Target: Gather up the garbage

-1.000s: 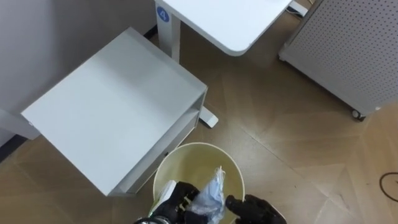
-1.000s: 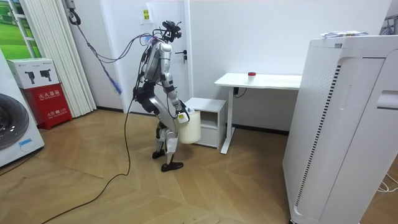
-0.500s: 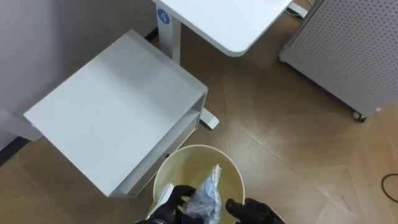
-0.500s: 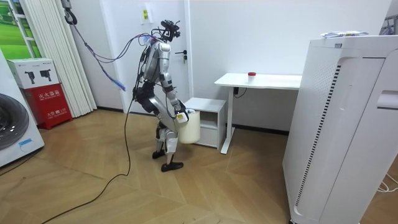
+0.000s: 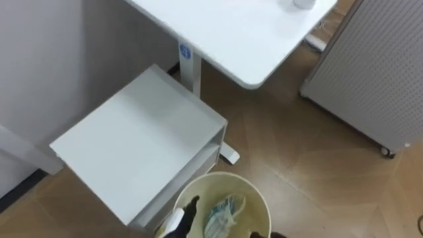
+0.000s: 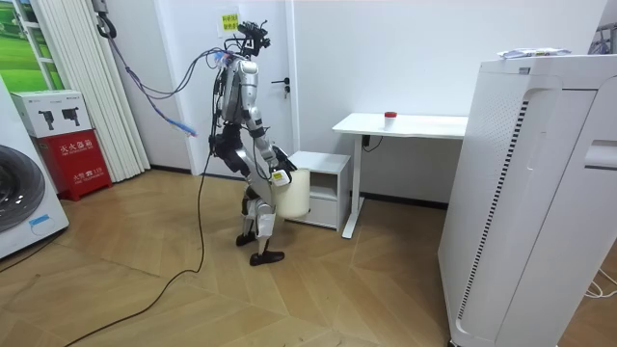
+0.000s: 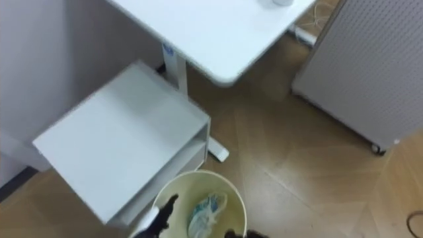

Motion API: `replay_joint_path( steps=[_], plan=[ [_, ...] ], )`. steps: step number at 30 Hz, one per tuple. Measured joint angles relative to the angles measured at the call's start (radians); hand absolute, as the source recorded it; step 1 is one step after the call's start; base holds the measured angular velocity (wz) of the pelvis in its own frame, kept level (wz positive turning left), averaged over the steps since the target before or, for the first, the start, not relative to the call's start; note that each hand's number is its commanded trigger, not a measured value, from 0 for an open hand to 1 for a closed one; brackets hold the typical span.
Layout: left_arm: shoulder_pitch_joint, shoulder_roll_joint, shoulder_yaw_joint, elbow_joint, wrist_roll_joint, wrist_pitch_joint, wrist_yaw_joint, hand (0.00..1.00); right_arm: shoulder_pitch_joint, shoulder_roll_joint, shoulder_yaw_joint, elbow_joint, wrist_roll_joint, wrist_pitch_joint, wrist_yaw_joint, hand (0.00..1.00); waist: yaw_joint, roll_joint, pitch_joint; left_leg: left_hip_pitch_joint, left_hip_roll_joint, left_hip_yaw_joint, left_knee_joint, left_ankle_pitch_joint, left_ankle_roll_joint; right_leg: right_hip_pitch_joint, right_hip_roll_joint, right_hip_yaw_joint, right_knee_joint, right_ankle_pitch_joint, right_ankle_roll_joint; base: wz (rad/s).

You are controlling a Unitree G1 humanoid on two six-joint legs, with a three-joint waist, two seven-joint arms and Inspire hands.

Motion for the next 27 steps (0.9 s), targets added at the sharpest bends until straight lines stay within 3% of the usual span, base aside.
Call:
replay_joint_path(
  steps=[3, 6, 8, 15, 16, 20, 23, 27],
  plan=[
    [0.003, 0.005, 0.018, -0.016, 0.053, -0.011, -0.010, 0.00, 0.007, -0.004, -0.010, 0.012, -0.001, -0.004, 0.004, 1.00, 0.016, 0.002, -0.0016, 0.050, -0.004, 0.010, -0.027, 0.001, -0.001, 0.044, 0.000, 0.000, -0.024, 0.004, 0.002, -0.09],
    [0.029, 0.035, 0.039, -0.089, 0.107, -0.013, -0.018, 0.00, 0.023, -0.026, -0.010, -0.006, -0.010, -0.005, 0.009, 1.00, 0.016, 0.004, -0.0030, 0.105, -0.015, 0.010, -0.053, 0.002, -0.002, 0.093, -0.001, -0.001, -0.045, 0.004, 0.004, -0.02],
    [0.075, 0.060, 0.038, -0.156, 0.129, -0.015, -0.023, 0.00, 0.073, -0.047, -0.041, -0.062, -0.021, -0.006, 0.020, 1.00, 0.007, 0.013, -0.0108, 0.156, -0.021, 0.010, -0.088, 0.002, -0.002, 0.143, -0.001, -0.001, -0.076, 0.005, 0.009, -0.05],
    [0.136, 0.071, 0.048, -0.251, 0.186, -0.020, -0.039, 0.00, 0.144, -0.055, -0.090, -0.106, -0.037, -0.015, 0.038, 1.00, -0.032, 0.026, -0.0244, 0.300, -0.048, 0.011, -0.177, 0.003, -0.003, 0.266, -0.005, 0.002, -0.135, 0.009, 0.023, -0.13],
    [0.159, 0.083, 0.057, -0.302, 0.195, -0.020, -0.041, 0.00, 0.151, -0.055, -0.099, -0.115, -0.047, -0.021, 0.043, 1.00, -0.033, 0.028, -0.0301, 0.317, -0.051, 0.020, -0.184, 0.004, -0.003, 0.271, -0.006, 0.003, -0.136, 0.009, 0.024, -0.32],
    [0.179, 0.136, 0.100, -0.430, 0.216, -0.021, -0.036, 0.00, 0.173, -0.055, -0.153, -0.156, -0.090, -0.024, 0.044, 1.00, -0.038, 0.029, -0.0307, 0.357, -0.051, 0.047, -0.187, 0.001, -0.003, 0.283, -0.008, -0.007, -0.124, 0.011, 0.022, -0.35],
    [0.202, 0.163, 0.183, -0.537, 0.225, -0.021, 0.001, 0.00, 0.187, -0.058, -0.190, -0.165, -0.131, -0.030, 0.042, 1.00, -0.037, 0.036, -0.0348, 0.432, -0.039, 0.083, -0.232, -0.010, -0.006, 0.325, -0.014, -0.064, -0.141, 0.025, 0.005, -0.50],
    [0.229, 0.166, 0.255, -0.661, 0.224, -0.026, 0.056, 0.00, 0.201, -0.062, -0.232, -0.167, -0.139, -0.031, 0.040, 1.00, -0.035, 0.037, -0.0364, 0.487, -0.032, 0.129, -0.256, -0.015, -0.007, 0.358, -0.010, -0.071, -0.146, 0.030, 0.000, -0.35]
  ],
)
